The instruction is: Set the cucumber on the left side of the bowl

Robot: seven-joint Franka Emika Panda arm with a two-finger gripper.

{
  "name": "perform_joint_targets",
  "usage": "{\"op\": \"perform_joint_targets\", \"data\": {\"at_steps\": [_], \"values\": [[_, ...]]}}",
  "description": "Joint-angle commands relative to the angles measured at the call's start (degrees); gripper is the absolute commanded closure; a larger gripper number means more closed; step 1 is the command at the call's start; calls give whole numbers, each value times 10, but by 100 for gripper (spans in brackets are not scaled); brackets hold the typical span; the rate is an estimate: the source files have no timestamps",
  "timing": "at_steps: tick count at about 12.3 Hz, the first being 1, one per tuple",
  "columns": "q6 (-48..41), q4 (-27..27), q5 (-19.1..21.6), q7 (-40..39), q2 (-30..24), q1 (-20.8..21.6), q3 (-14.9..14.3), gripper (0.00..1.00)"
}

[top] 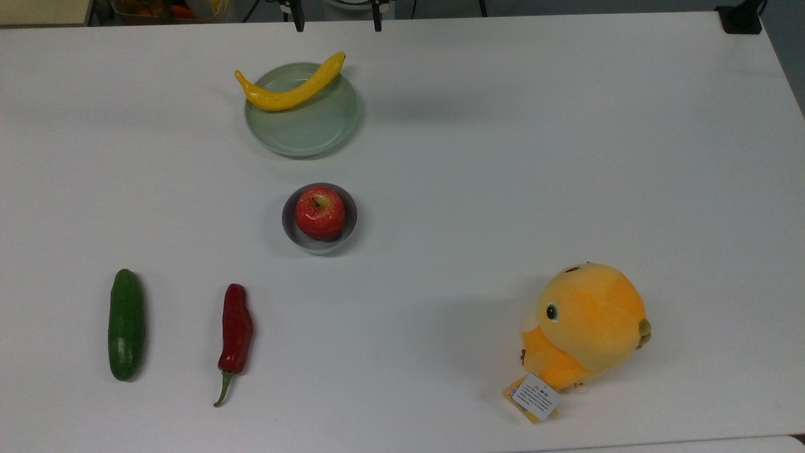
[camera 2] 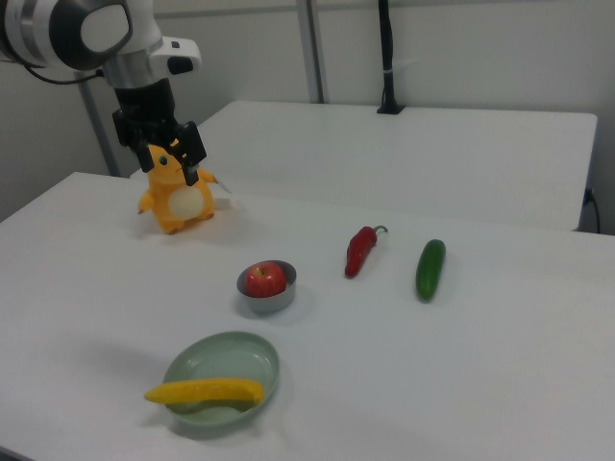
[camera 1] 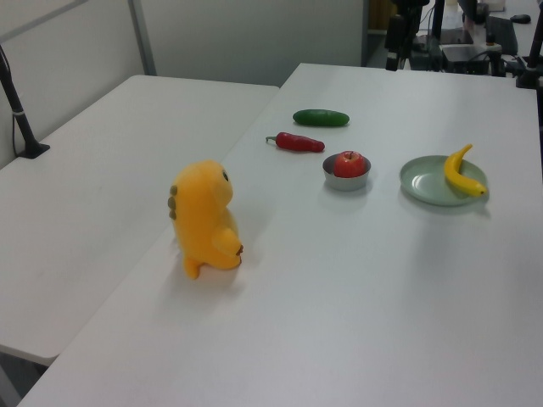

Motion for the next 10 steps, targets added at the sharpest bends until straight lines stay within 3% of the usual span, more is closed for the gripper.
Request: {"op": "perform_joint_targets", "data": {"at_steps": [1,7,10], "values": [[-9,-14,15,-14,-13,-10,7,0],[8,-15,3,-15,6,-17,5,0],[59,2,-4,-15,12,-37,0,0]]}}
